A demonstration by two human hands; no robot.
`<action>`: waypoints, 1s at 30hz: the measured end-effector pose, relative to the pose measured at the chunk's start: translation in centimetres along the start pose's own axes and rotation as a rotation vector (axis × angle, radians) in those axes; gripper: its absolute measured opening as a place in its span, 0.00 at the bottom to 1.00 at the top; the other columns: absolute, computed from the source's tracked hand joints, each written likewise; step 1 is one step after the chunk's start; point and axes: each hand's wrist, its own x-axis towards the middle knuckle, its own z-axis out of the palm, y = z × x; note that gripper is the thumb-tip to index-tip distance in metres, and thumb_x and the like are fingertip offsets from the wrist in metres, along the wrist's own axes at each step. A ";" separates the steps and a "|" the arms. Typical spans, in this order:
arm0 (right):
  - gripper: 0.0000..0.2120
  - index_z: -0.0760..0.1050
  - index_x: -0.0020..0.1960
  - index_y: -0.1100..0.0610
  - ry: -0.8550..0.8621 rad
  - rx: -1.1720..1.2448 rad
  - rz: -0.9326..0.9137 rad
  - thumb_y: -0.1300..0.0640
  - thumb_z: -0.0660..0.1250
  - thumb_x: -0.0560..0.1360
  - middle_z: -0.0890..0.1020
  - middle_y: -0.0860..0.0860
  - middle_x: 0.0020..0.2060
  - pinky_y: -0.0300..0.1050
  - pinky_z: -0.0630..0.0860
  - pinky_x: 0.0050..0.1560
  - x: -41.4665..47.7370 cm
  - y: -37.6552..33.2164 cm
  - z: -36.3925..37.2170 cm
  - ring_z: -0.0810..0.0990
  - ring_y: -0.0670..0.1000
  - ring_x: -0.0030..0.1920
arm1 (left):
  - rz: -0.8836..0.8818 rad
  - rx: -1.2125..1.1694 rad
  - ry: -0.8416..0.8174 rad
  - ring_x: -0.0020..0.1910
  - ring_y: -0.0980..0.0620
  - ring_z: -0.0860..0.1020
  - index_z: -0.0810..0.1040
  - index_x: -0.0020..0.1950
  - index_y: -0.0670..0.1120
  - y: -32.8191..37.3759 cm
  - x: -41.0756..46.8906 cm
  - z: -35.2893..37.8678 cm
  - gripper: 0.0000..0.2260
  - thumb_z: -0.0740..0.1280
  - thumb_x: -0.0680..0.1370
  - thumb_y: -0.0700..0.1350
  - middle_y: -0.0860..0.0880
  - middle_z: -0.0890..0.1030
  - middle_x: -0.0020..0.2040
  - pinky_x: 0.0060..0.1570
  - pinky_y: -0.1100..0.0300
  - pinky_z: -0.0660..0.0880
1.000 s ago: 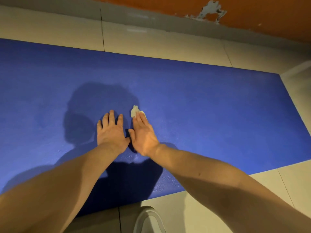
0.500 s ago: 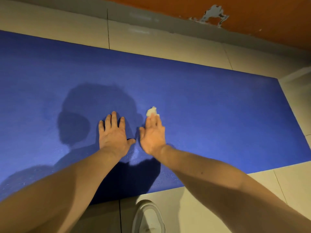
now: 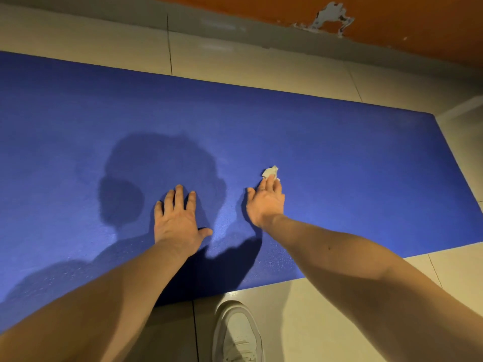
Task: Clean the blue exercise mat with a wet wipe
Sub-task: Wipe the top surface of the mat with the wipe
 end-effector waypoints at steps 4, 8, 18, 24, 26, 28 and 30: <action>0.33 0.46 0.81 0.65 0.101 -0.016 -0.218 0.46 0.49 0.85 0.39 0.59 0.81 0.57 0.64 0.72 -4.7 -4.1 3.4 0.45 0.62 0.80 | -0.028 -0.002 -0.016 0.80 0.41 0.44 0.41 0.82 0.51 0.5 0.3 0.1 0.46 0.60 0.75 0.72 0.44 0.39 0.81 0.78 0.43 0.48; 0.32 0.46 0.82 0.60 0.031 0.024 -0.446 0.46 0.51 0.85 0.42 0.53 0.82 0.58 0.57 0.77 -5.9 -2.5 4.6 0.43 0.56 0.81 | -0.031 0.006 -0.014 0.80 0.41 0.43 0.40 0.82 0.51 0.7 0.3 0.3 0.46 0.59 0.76 0.71 0.44 0.39 0.81 0.78 0.42 0.48; 0.31 0.47 0.81 0.63 0.073 -0.005 -0.076 0.46 0.46 0.85 0.40 0.57 0.81 0.56 0.60 0.75 -3.7 1.6 2.8 0.45 0.60 0.81 | -0.039 -0.040 -0.043 0.80 0.43 0.42 0.40 0.82 0.47 0.4 -1.6 0.6 0.49 0.63 0.74 0.71 0.46 0.39 0.81 0.79 0.44 0.48; 0.34 0.49 0.82 0.63 0.055 0.101 -0.512 0.45 0.48 0.82 0.43 0.55 0.82 0.56 0.53 0.77 -9.6 -1.2 6.3 0.45 0.61 0.81 | -0.053 -0.011 -0.068 0.80 0.43 0.41 0.37 0.81 0.47 0.8 -1.5 0.8 0.51 0.61 0.74 0.72 0.47 0.37 0.81 0.79 0.45 0.47; 0.32 0.46 0.83 0.58 0.074 0.100 -0.568 0.47 0.50 0.83 0.40 0.48 0.82 0.52 0.50 0.80 -9.0 0.6 6.3 0.44 0.55 0.82 | -0.062 0.000 -0.068 0.80 0.43 0.41 0.37 0.81 0.47 0.8 -1.5 0.9 0.51 0.61 0.73 0.73 0.47 0.37 0.81 0.78 0.45 0.47; 0.31 0.43 0.83 0.54 0.113 0.084 -0.541 0.50 0.51 0.84 0.40 0.43 0.81 0.53 0.49 0.80 -7.8 3.1 5.7 0.44 0.50 0.82 | -0.059 0.015 -0.061 0.80 0.42 0.41 0.37 0.81 0.47 0.8 -1.5 0.8 0.51 0.61 0.74 0.73 0.46 0.37 0.81 0.78 0.45 0.48; 0.31 0.40 0.83 0.52 0.136 0.102 -0.429 0.52 0.50 0.85 0.40 0.42 0.81 0.52 0.47 0.80 -6.8 5.5 4.9 0.43 0.49 0.82 | -0.052 0.017 -0.061 0.80 0.42 0.42 0.37 0.81 0.46 0.8 -1.6 0.7 0.51 0.61 0.74 0.73 0.46 0.38 0.81 0.78 0.45 0.48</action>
